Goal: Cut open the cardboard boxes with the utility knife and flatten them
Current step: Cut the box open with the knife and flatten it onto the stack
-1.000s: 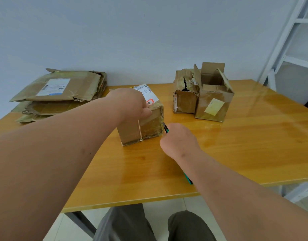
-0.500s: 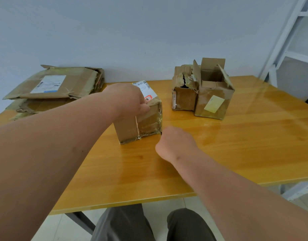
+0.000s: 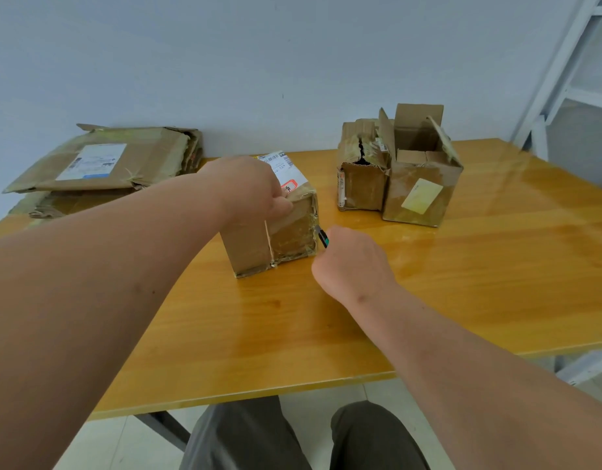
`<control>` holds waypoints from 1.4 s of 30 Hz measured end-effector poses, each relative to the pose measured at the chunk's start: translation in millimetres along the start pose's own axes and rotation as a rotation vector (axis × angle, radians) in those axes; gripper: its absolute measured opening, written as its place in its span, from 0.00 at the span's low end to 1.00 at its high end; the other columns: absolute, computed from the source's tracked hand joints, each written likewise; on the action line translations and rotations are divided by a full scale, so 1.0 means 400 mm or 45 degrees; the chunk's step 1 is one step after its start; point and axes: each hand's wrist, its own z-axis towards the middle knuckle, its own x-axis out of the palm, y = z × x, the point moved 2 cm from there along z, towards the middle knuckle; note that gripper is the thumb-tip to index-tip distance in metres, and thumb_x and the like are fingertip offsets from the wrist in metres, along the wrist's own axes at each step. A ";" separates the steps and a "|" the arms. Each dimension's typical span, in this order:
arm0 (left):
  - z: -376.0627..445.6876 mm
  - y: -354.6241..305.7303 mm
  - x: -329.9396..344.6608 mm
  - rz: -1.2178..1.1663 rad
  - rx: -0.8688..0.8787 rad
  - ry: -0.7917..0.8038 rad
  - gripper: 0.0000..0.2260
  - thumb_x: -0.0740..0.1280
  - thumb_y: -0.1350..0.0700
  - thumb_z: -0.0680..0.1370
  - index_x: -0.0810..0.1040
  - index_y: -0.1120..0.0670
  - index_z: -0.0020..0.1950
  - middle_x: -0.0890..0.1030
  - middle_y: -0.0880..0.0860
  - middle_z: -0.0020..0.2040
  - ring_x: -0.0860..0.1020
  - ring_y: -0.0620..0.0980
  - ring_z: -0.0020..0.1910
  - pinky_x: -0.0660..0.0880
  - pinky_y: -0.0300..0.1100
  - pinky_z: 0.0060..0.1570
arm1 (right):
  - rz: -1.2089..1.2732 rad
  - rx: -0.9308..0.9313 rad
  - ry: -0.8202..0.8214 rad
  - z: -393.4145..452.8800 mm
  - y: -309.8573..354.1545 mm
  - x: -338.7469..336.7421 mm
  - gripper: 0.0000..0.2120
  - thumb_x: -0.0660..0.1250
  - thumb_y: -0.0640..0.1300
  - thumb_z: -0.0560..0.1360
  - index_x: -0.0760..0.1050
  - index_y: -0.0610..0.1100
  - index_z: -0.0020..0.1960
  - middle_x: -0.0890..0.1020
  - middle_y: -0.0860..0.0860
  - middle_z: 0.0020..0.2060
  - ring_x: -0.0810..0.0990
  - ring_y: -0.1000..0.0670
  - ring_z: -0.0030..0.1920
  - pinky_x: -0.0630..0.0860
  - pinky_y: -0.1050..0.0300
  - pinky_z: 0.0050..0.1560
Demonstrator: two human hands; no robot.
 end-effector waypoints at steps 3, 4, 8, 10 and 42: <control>-0.002 -0.006 -0.001 0.010 -0.006 -0.009 0.22 0.53 0.37 0.80 0.82 0.48 0.53 0.74 0.49 0.36 0.71 0.46 0.34 0.62 0.40 0.29 | 0.011 0.036 0.020 0.003 0.002 -0.001 0.09 0.60 0.37 0.75 0.66 0.48 0.38 0.74 0.50 0.33 0.73 0.51 0.33 0.65 0.56 0.31; -0.003 -0.007 -0.002 0.010 -0.008 -0.010 0.22 0.53 0.38 0.80 0.82 0.48 0.53 0.74 0.49 0.36 0.71 0.45 0.34 0.62 0.40 0.29 | 0.013 0.050 0.036 0.005 0.003 -0.001 0.09 0.60 0.37 0.74 0.67 0.47 0.37 0.74 0.50 0.33 0.73 0.51 0.33 0.65 0.56 0.31; -0.006 -0.005 -0.004 -0.012 -0.026 0.018 0.22 0.53 0.38 0.80 0.82 0.47 0.54 0.74 0.49 0.37 0.71 0.45 0.35 0.63 0.40 0.30 | -0.099 0.072 0.156 0.001 0.002 0.008 0.08 0.60 0.37 0.74 0.70 0.47 0.37 0.75 0.50 0.34 0.74 0.50 0.33 0.68 0.55 0.34; -0.007 -0.003 -0.002 -0.023 -0.034 0.028 0.22 0.53 0.37 0.80 0.82 0.47 0.54 0.75 0.49 0.37 0.71 0.45 0.35 0.63 0.40 0.30 | -0.124 0.069 0.186 0.003 -0.001 0.011 0.08 0.59 0.37 0.74 0.70 0.47 0.38 0.76 0.50 0.34 0.74 0.50 0.34 0.69 0.54 0.35; -0.107 0.065 0.002 -0.813 -0.053 0.233 0.20 0.63 0.49 0.81 0.67 0.36 0.72 0.69 0.47 0.66 0.71 0.51 0.63 0.67 0.51 0.65 | -0.067 -0.663 0.234 -0.019 0.025 0.010 0.16 0.53 0.53 0.83 0.74 0.49 0.64 0.75 0.52 0.47 0.75 0.51 0.46 0.74 0.50 0.46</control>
